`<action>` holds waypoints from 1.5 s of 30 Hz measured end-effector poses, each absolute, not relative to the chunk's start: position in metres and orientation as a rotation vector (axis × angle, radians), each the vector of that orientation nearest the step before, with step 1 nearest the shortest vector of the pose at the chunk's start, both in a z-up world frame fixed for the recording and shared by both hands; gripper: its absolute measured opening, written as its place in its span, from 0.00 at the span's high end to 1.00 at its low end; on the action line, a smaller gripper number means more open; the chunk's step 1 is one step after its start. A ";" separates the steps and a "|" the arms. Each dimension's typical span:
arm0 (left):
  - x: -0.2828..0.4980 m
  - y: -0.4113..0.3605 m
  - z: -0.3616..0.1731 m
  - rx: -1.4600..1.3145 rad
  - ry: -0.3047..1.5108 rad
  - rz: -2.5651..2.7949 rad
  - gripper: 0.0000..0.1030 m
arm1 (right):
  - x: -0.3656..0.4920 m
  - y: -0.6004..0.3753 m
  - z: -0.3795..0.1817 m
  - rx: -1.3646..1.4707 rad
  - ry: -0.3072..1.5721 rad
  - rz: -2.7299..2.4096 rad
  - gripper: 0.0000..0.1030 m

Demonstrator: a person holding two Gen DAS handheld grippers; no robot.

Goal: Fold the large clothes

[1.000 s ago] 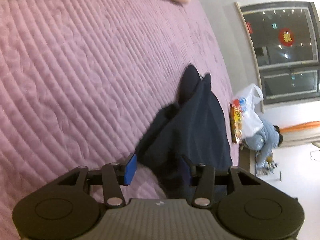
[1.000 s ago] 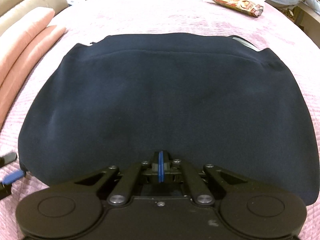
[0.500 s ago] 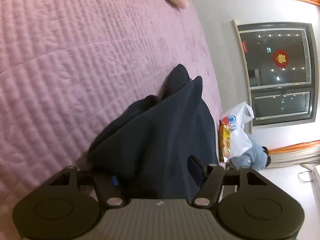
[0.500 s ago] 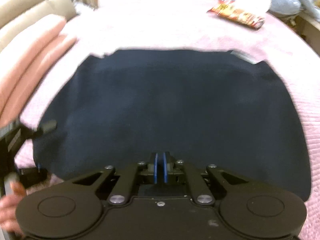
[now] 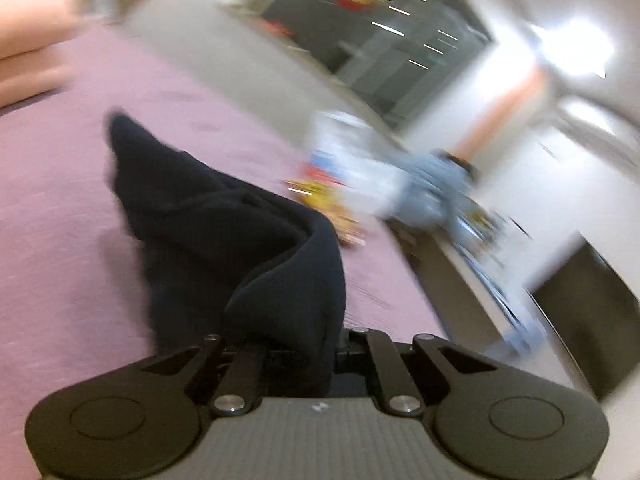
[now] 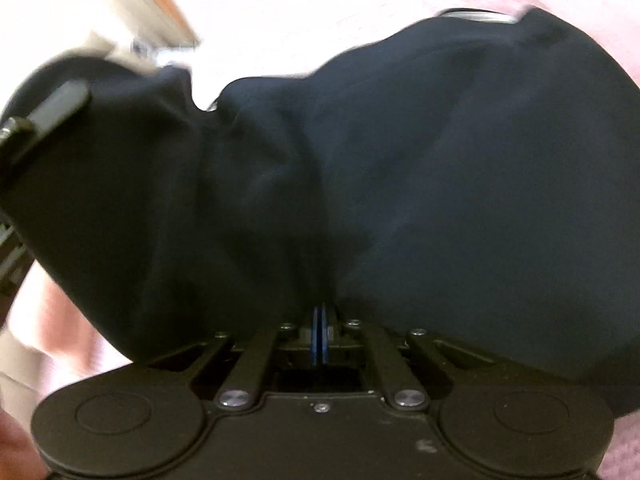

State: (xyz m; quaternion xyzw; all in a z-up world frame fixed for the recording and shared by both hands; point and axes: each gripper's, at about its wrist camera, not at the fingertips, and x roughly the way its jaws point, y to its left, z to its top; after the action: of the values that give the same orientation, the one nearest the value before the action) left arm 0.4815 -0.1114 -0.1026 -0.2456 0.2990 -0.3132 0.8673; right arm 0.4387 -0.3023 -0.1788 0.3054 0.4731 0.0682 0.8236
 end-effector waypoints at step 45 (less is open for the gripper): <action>0.418 -0.255 -0.190 0.001 1.061 -1.091 0.77 | 0.491 -0.506 -0.154 0.546 0.789 -0.124 0.35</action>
State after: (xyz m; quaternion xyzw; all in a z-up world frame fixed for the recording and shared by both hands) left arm 0.4177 -0.2551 -0.1897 0.0004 0.4807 -0.4946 0.7241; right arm 0.4911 -0.5062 -0.1537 0.2625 0.3791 -0.0594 0.8853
